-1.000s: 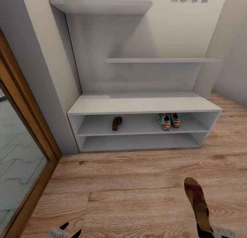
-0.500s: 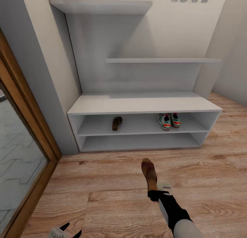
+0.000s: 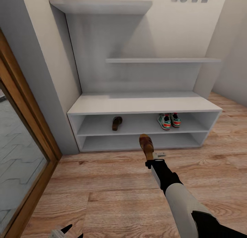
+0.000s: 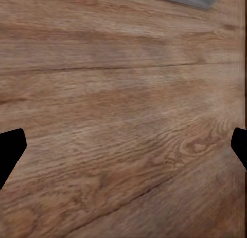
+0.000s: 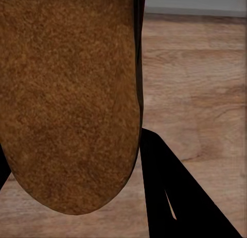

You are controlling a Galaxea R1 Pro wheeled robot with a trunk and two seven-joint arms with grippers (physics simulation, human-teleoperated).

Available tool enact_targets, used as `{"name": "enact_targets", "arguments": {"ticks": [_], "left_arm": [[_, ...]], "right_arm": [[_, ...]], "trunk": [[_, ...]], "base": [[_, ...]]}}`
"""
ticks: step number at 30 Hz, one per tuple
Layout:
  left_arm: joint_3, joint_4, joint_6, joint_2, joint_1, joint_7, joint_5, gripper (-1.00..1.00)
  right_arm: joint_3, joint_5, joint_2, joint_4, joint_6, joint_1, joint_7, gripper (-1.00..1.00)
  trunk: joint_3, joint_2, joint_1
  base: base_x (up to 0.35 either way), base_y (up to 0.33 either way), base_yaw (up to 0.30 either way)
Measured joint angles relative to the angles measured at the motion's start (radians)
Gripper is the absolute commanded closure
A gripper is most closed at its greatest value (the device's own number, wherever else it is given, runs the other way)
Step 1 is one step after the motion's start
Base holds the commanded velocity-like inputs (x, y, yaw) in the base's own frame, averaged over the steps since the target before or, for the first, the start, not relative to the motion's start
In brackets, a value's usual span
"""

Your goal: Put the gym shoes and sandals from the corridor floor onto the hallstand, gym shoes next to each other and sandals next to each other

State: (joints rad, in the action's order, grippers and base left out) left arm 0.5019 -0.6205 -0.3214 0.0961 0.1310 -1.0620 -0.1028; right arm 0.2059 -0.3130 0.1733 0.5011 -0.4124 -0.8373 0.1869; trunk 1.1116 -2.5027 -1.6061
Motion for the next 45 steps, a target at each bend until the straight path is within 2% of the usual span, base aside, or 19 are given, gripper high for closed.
{"name": "enact_targets", "arguments": {"ticks": [12,23,30,45], "left_arm": [[-0.003,-0.005,0.011,-0.001,-0.002,-0.009,0.003,-1.00],[-0.007,-0.012,0.014,-0.004,-0.003,-0.006,0.004,-1.00],[-0.009,-0.009,0.010,-0.006,-0.003,-0.007,0.003,-1.00],[-0.010,-0.006,0.006,-0.008,-0.003,-0.009,0.003,-1.00]], "right_arm": [[-0.003,-0.001,0.000,-0.009,-0.002,-0.001,-0.004,1.00],[-0.002,-0.001,0.000,-0.009,-0.002,0.000,-0.003,1.00],[-0.001,0.000,0.000,-0.009,-0.002,0.000,-0.004,1.00],[0.000,-0.002,0.000,-0.009,-0.002,0.001,-0.003,1.00]], "trunk": [[0.000,0.000,0.000],[0.010,0.000,0.000],[0.018,0.000,0.001],[0.021,0.000,0.001]], "base": [[0.000,0.000,0.002],[0.013,0.000,0.153],[0.270,0.000,0.132],[0.328,0.000,0.008]]}}
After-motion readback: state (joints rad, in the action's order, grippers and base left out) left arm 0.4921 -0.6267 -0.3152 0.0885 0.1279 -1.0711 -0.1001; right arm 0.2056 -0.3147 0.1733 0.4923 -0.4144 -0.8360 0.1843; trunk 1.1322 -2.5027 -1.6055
